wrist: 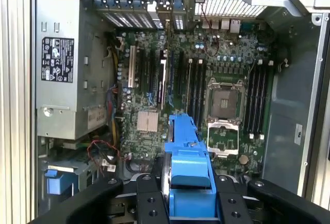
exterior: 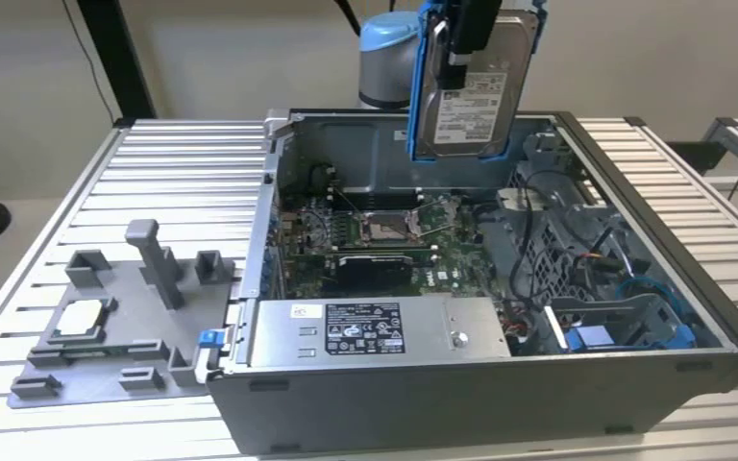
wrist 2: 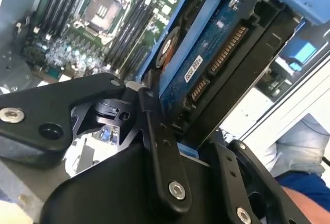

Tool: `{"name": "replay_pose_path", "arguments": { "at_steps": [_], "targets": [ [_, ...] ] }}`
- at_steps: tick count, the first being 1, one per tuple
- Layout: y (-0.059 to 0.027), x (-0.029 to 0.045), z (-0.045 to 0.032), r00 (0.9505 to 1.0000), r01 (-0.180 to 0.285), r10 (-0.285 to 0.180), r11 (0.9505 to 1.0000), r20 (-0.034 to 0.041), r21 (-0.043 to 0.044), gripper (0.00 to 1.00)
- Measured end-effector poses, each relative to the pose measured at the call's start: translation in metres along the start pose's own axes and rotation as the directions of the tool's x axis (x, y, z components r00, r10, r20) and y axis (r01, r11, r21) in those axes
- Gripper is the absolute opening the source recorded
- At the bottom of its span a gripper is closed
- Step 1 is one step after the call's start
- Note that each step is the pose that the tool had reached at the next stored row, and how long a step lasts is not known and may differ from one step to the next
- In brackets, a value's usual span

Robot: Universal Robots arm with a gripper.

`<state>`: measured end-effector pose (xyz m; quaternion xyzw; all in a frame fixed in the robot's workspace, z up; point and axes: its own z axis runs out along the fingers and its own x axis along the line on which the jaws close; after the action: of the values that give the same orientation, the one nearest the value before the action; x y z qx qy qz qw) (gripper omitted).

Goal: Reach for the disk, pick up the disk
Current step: 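Pick up the disk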

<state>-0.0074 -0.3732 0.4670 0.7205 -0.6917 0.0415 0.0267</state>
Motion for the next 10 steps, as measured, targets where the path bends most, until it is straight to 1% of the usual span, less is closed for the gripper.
{"name": "replay_pose_path", "arguments": {
  "at_steps": [10],
  "targets": [
    [-0.0429,0.0016,0.0011,1.0000,0.003,-0.003,1.0000,0.0001,0.0003,0.00]
  ]
}}
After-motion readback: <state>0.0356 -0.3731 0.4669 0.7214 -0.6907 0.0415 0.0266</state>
